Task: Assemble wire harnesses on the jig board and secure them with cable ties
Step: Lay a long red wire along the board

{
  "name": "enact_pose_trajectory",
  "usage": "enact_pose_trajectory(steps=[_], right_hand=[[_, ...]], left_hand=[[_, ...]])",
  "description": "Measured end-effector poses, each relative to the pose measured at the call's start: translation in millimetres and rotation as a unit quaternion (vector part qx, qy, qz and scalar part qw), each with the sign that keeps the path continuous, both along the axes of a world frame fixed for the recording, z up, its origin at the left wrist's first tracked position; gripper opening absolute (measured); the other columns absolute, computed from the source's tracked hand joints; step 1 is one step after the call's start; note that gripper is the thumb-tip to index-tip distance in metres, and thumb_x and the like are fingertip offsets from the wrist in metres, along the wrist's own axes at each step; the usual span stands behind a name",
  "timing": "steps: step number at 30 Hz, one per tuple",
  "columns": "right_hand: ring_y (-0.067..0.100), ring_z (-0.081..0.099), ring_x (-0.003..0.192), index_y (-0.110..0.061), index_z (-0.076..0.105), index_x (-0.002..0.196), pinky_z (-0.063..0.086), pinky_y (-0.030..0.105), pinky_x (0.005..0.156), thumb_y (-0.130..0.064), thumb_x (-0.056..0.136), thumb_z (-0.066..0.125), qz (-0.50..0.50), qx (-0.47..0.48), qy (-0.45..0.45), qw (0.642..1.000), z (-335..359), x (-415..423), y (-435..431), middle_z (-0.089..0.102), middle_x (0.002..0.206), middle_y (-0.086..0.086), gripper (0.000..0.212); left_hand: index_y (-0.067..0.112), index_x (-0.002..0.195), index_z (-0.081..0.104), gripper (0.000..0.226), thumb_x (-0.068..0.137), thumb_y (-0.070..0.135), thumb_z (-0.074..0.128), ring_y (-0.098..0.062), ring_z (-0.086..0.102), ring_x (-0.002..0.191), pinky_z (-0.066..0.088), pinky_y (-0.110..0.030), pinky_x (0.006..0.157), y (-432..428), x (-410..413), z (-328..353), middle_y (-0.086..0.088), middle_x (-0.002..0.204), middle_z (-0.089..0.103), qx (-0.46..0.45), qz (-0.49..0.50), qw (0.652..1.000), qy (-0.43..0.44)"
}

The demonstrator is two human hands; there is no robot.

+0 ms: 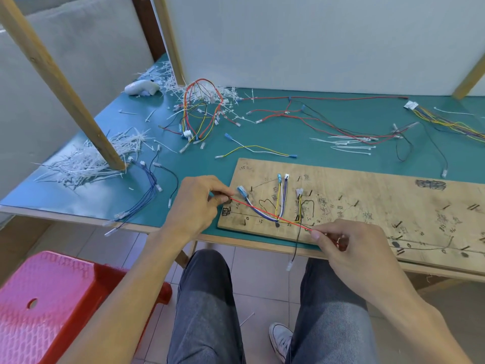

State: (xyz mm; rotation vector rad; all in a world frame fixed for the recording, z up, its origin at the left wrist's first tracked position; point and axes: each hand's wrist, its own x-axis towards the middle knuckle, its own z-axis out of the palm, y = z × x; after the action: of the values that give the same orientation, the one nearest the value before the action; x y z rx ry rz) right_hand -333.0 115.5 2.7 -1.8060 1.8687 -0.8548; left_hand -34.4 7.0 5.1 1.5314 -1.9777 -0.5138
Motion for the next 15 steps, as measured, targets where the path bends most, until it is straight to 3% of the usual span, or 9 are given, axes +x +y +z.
enact_pose_trajectory(steps=[3,7,9,12,15], right_hand=[[0.006,0.06,0.066,-0.043,0.081,0.087,0.046,0.023,0.06,-0.034,0.089,0.082,-0.006,-0.006,-0.026,1.0,0,-1,0,0.067,0.071,-0.022,0.009],[0.011,0.058,0.06,-0.043,0.072,0.081,0.052,0.034,0.062,-0.034,0.088,0.082,0.0,-0.004,-0.026,1.0,-2,0,0,0.066,0.069,-0.019,0.015],[0.009,0.059,0.065,-0.044,0.071,0.078,0.054,0.036,0.064,-0.034,0.088,0.082,-0.007,0.004,-0.011,1.0,-4,-3,1,0.066,0.071,-0.022,0.018],[0.005,0.06,0.075,-0.045,0.074,0.077,0.052,0.033,0.065,-0.036,0.087,0.083,-0.024,0.005,-0.011,1.0,-7,-8,4,0.067,0.073,-0.025,0.016],[-0.001,0.061,0.08,-0.045,0.079,0.08,0.046,0.027,0.065,-0.035,0.084,0.086,-0.042,-0.005,-0.021,0.999,-9,-14,6,0.069,0.078,-0.03,0.013]], left_hand=[[0.022,0.109,0.082,0.024,0.091,0.007,0.076,-0.009,0.065,0.089,0.055,-0.031,0.087,-4,1,5,0.009,0.098,0.075,-0.01,-0.027,0.997,-0.067],[0.025,0.114,0.08,0.033,0.092,0.002,0.072,-0.02,0.068,0.094,0.056,-0.042,0.08,-5,-5,15,0.005,0.096,0.074,-0.042,-0.102,0.978,-0.175],[0.03,0.119,0.077,0.036,0.094,0.006,0.07,-0.024,0.068,0.096,0.056,-0.044,0.075,-2,-5,20,0.004,0.096,0.074,-0.065,-0.104,0.968,-0.217],[0.045,0.129,0.066,0.042,0.097,0.018,0.067,-0.017,0.061,0.104,0.052,-0.037,0.068,8,-6,25,0.011,0.1,0.07,-0.082,-0.09,0.943,-0.309],[0.038,0.129,0.066,0.048,0.089,0.012,0.068,-0.016,0.059,0.105,0.051,-0.035,0.069,22,-8,26,0.013,0.103,0.07,-0.11,-0.074,0.935,-0.33]])
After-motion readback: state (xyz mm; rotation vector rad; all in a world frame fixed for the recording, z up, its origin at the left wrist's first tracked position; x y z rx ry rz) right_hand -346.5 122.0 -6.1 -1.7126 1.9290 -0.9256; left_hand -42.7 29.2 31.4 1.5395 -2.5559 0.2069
